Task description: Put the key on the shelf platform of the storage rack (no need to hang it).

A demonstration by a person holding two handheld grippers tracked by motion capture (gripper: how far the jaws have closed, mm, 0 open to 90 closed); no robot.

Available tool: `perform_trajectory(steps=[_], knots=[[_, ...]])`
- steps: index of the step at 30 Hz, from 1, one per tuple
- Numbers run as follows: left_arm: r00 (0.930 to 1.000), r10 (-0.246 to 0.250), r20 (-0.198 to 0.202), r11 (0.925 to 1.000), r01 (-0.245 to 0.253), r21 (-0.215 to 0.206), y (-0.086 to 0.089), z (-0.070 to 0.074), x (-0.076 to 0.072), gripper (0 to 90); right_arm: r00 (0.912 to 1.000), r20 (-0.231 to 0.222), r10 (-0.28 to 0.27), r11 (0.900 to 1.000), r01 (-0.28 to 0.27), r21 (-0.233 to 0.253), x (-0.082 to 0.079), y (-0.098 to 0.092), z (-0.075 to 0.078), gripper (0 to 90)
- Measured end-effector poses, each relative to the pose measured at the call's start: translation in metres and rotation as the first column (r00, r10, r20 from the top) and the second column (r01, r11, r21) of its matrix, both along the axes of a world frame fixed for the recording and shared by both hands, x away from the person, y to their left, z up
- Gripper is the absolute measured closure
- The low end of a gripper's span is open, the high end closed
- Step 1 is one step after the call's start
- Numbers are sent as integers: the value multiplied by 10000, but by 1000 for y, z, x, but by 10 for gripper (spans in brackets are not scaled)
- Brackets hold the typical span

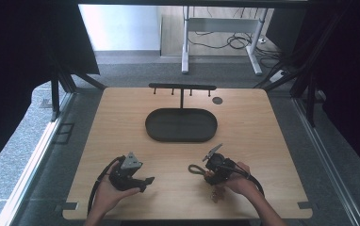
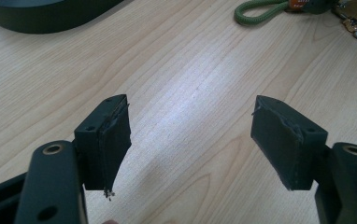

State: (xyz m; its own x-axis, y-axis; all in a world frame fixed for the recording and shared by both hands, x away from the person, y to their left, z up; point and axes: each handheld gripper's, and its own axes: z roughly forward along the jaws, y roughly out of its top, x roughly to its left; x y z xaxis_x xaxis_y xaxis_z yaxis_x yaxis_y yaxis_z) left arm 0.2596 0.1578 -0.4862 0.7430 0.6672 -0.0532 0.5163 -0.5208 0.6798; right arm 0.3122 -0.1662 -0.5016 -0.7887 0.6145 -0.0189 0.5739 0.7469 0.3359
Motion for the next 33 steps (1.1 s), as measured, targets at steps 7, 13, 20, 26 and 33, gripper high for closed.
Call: perform_trajectory(steps=[7,13,20,26,33], knots=[[10000,12,-28,10000,-12,2,0,-1,1,291,9998,-191,-11,10000,10,-53,1,1,-2,577],[10000,-32,-26,10000,32,61,0,-2,1,291,9996,-266,-12,10000,13,17,2,0,-2,654],[10000,-6,-41,10000,6,57,0,-2,2,291,9993,-363,-49,10000,51,73,3,-1,-2,667],[10000,6,-95,10000,-5,83,0,-3,3,291,9996,-255,98,9998,-93,190,0,-3,10,669],[9999,-10,-127,9999,11,111,-3,-4,2,291,9999,74,115,9991,-118,409,-3,-10,29,670]])
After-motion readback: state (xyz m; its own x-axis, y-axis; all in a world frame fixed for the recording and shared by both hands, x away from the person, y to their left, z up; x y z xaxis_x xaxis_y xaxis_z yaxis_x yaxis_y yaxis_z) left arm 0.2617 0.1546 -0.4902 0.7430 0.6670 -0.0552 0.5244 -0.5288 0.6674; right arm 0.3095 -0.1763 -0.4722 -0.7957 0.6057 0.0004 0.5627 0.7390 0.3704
